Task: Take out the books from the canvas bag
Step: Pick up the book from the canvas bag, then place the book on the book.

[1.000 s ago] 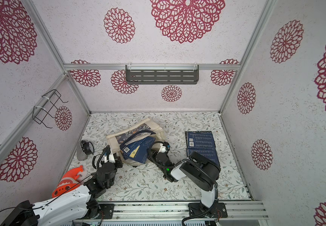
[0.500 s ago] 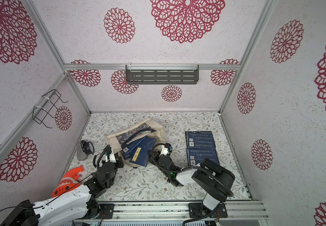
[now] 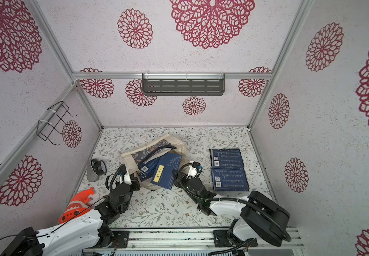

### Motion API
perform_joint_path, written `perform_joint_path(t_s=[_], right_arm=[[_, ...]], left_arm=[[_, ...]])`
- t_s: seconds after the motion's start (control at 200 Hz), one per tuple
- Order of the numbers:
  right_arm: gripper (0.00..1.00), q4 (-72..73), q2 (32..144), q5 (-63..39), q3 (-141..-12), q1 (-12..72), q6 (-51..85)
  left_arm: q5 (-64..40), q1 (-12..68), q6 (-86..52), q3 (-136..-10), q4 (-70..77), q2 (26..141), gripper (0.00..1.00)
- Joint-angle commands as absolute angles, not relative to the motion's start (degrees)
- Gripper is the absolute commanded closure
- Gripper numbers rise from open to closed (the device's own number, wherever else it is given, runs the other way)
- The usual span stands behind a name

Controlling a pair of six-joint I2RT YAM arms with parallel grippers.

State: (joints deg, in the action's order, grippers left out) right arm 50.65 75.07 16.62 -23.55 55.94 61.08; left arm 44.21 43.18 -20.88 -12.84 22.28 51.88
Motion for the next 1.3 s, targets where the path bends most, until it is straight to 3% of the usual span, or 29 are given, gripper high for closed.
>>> perform_joint_path(t_s=[0.0,0.34,0.64,1.026,1.296], right_arm=[[1.00,49.87,67.19,19.82,-22.98,56.13,54.65],[1.00,33.13,43.81,31.01,-20.71,56.00,46.21],[1.00,12.16,27.73,52.45,-20.31,55.51,51.44],[1.00,-6.79,22.28,65.82,-17.95,52.77,69.63],[1.00,-11.40,21.17,64.04,-12.38,46.43,81.83]], left_arm=[[44.06,42.89,-21.61,-14.36,21.63,52.08,1.00],[44.39,42.89,-21.63,-14.50,21.18,51.59,1.00],[44.29,42.91,-21.73,-14.57,21.00,51.50,1.00],[43.95,42.94,-21.93,-14.76,21.01,52.03,1.00],[43.83,42.98,-21.99,-14.69,20.87,51.94,1.00]])
